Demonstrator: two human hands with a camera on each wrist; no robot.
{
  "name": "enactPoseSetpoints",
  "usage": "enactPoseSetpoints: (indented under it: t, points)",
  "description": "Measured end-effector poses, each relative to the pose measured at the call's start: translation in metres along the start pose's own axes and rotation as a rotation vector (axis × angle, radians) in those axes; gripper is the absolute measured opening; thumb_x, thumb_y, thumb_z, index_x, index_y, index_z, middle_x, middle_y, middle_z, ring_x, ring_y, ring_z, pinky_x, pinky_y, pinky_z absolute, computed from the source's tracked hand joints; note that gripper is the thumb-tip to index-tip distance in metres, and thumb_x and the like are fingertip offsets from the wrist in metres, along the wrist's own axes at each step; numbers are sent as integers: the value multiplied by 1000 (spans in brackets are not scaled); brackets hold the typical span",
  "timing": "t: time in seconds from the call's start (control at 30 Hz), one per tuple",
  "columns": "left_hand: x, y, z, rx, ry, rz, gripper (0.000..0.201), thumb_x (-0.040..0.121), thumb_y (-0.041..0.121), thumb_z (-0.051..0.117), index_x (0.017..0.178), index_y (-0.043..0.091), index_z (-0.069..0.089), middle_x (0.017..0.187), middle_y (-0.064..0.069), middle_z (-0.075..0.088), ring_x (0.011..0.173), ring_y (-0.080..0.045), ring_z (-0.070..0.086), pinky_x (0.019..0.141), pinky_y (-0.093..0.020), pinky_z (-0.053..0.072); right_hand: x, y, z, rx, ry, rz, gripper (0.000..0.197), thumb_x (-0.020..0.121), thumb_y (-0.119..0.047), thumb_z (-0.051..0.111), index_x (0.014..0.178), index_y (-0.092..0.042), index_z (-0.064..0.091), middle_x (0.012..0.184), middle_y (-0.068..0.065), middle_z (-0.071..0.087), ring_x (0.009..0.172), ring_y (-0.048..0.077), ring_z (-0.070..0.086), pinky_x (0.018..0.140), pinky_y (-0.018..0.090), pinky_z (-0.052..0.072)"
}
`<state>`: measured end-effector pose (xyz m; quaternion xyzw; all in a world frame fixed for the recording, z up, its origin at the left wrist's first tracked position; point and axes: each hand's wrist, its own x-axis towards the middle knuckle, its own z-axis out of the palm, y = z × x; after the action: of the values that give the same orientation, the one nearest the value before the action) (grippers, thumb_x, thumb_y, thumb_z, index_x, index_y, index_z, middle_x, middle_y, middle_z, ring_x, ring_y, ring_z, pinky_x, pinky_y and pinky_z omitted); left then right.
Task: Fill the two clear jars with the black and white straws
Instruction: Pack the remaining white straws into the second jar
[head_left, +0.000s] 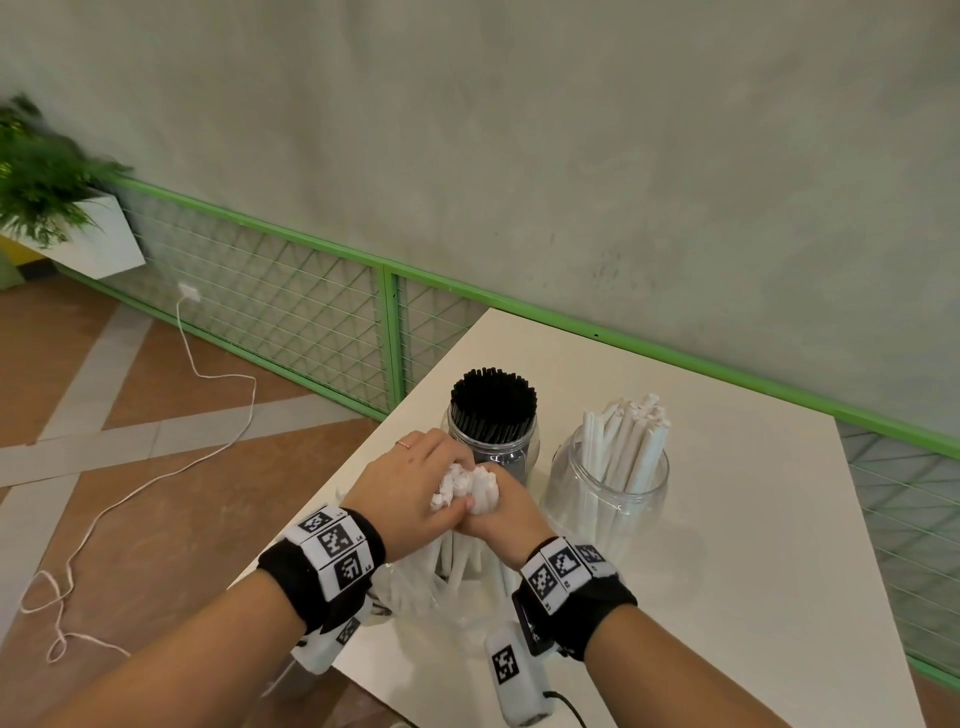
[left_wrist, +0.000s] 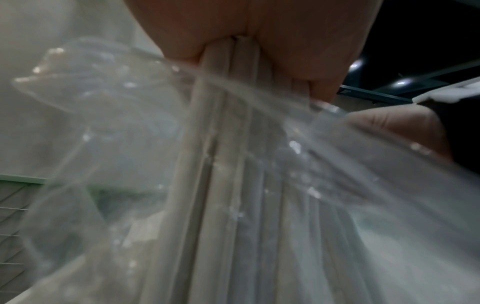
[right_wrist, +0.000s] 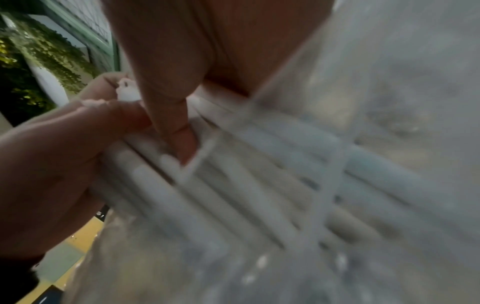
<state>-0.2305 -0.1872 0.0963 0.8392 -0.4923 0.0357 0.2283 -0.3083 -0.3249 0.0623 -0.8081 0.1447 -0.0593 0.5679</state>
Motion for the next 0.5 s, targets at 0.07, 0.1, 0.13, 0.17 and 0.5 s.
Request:
enactPoseSetpoints:
  t: [0.07, 0.1, 0.13, 0.17, 0.5]
  points:
    - [0, 0, -1, -8, 2, -14, 31, 77, 48, 50, 103, 32, 50, 101, 14, 52, 93, -8, 44, 77, -26, 42, -1, 3, -1, 28, 16, -10, 43, 58, -29, 73, 96, -14, 60, 95, 10, 67, 91, 26, 64, 85, 47, 52]
    - [0, 0, -2, -9, -2, -19, 31, 76, 48, 49, 103, 33, 50, 101, 14, 53, 94, -8, 44, 78, -27, 42, 0, 6, -1, 45, 24, -8, 46, 56, -33, 74, 97, -16, 60, 95, 6, 68, 90, 22, 64, 85, 47, 52]
    - [0, 1, -2, -11, -5, -23, 32, 76, 49, 47, 104, 33, 50, 102, 15, 54, 96, -9, 45, 80, -27, 42, 0, 9, -1, 60, 30, -6, 48, 55, -36, 75, 97, -18, 61, 95, 3, 68, 90, 19, 65, 85, 46, 53]
    - [0, 1, -3, -15, -7, -29, 35, 75, 50, 45, 105, 33, 51, 103, 15, 55, 98, -9, 47, 81, -26, 41, 0, 11, -1, 70, 35, -15, 48, 56, -37, 76, 98, -19, 62, 95, 2, 69, 91, 17, 66, 86, 44, 53]
    - [3, -6, -2, 57, -36, -17, 29, 82, 51, 41, 97, 32, 57, 96, 11, 54, 92, -15, 50, 74, -24, 34, 0, 14, -10, 233, 101, -63, 32, 71, -13, 82, 98, -17, 67, 95, -1, 71, 91, 11, 67, 83, 31, 54]
